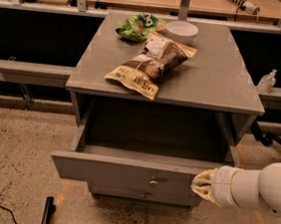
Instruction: Close top drawer
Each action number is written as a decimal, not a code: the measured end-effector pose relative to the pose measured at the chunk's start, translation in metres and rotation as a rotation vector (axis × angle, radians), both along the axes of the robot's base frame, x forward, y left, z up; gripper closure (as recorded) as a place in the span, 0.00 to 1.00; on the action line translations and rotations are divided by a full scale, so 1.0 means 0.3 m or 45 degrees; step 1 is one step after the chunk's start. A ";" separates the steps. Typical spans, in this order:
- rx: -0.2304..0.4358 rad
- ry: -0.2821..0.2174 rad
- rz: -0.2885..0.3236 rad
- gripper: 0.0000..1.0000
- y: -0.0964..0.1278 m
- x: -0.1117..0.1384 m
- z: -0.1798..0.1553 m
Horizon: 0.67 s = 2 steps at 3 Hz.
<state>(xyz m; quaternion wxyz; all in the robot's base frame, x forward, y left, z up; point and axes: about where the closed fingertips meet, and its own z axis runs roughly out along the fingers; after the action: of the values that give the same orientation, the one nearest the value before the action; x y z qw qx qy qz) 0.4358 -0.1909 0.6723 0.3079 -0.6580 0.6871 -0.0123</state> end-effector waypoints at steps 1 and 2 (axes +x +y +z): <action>-0.080 -0.159 -0.007 1.00 -0.008 0.148 0.022; -0.133 -0.271 -0.037 1.00 -0.035 0.308 0.031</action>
Offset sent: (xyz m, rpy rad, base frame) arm 0.1563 -0.0252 0.0107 -0.1580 -0.3161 -0.0714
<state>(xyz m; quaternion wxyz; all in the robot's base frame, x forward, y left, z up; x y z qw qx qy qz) 0.5282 -0.2016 0.6816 0.3441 -0.6580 0.6585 -0.1224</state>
